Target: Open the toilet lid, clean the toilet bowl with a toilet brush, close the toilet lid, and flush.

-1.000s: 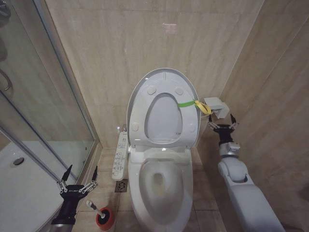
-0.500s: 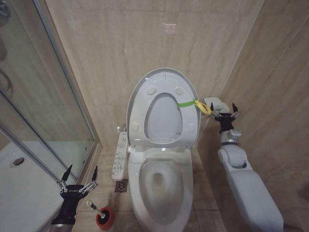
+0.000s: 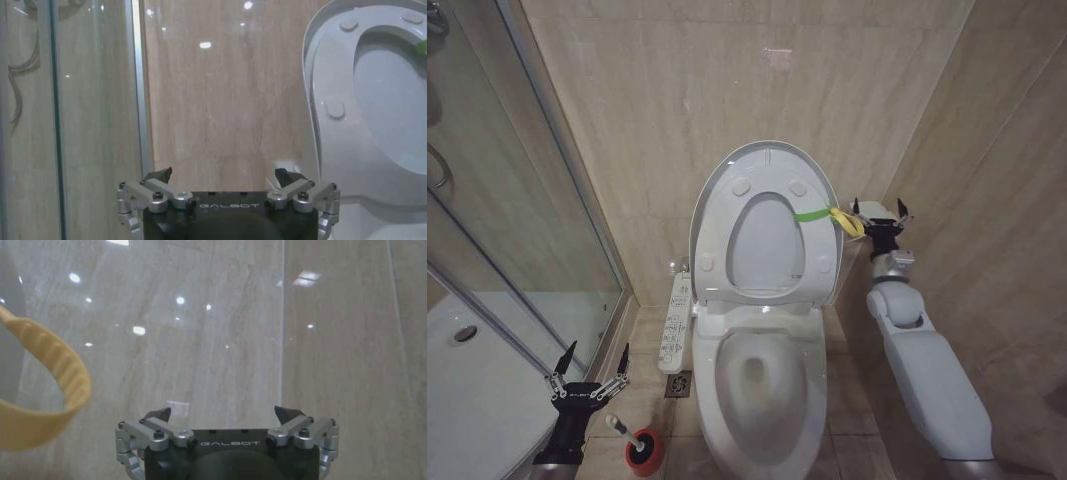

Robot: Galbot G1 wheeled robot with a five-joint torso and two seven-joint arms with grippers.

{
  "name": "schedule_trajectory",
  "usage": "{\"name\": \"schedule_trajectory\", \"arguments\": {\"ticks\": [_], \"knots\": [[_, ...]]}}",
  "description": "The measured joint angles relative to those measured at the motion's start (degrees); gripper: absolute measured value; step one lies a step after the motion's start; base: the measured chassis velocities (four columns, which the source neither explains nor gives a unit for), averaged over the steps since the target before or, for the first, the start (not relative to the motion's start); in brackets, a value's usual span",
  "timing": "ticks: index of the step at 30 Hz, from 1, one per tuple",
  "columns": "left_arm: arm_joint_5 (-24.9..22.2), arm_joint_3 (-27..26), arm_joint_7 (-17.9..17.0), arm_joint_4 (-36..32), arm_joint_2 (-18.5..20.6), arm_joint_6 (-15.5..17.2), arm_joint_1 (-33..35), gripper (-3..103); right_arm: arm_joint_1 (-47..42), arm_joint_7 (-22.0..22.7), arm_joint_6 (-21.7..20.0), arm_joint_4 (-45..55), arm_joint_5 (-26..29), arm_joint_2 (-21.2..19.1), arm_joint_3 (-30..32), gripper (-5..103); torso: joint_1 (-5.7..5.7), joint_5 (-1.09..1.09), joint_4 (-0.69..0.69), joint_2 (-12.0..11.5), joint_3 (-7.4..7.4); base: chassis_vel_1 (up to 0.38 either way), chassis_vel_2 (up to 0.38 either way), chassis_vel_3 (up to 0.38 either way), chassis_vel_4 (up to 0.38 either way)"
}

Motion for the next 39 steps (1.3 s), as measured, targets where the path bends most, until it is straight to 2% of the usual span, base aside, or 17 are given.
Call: {"name": "schedule_trajectory", "arguments": {"ticks": [9,19,39], "knots": [[0.0,0.0,0.0,0.0,0.0,0.0,0.0,100,1.2,0.13,-0.5,0.23,0.1,0.34,-2.04,100,0.0,0.0,0.0,0.0,0.0,0.0,0.0,0.0,0.0],[0.0,0.0,0.0,0.0,0.0,0.0,0.0,100,-1.26,-0.32,-1.41,3.34,3.56,-1.8,-3.61,100,0.0,0.0,-0.01,0.0,0.0,0.0,0.0,0.0,0.0],[0.0,0.0,0.0,0.0,0.0,0.0,0.0,100,-6.27,-1.05,-1.12,7.76,4.92,-4.39,-4.52,100,0.0,0.0,-0.03,0.0,0.0,0.0,0.0,0.0,0.0]]}}
